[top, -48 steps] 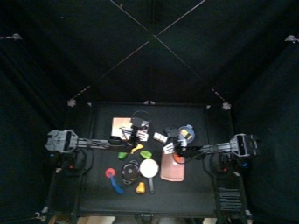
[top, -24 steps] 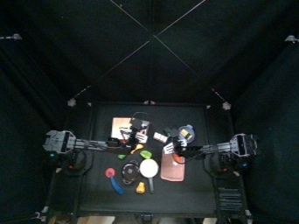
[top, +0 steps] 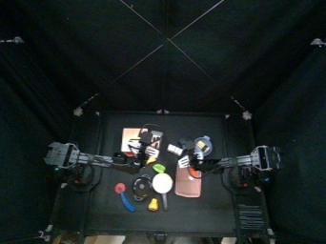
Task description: Grab cleaver handle
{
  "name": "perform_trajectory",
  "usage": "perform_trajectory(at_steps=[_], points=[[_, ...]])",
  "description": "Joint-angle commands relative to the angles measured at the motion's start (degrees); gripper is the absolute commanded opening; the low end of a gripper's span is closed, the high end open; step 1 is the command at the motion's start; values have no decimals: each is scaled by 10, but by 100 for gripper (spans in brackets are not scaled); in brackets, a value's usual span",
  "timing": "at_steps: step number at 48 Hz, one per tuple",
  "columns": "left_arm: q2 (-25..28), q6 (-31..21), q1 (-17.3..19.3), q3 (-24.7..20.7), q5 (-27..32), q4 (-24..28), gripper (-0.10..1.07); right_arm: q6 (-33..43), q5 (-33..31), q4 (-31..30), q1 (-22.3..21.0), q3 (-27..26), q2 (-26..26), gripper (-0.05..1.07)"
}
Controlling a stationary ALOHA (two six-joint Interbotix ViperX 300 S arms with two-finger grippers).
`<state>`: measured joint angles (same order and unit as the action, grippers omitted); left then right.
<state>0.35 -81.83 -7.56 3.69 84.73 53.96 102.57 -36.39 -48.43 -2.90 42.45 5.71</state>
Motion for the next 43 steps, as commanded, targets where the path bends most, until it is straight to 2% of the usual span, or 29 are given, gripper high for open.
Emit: perform_trajectory(at_steps=[1, 8, 43], points=[[-19, 1, -12, -18, 8, 8, 57, 1, 2, 2, -2, -6, 9, 94], [-27, 1, -22, -15, 16, 20, 57, 0, 2, 3, -2, -9, 10, 94], [-27, 2, -22, -13, 16, 21, 57, -3, 2, 2, -4, -4, 10, 94]])
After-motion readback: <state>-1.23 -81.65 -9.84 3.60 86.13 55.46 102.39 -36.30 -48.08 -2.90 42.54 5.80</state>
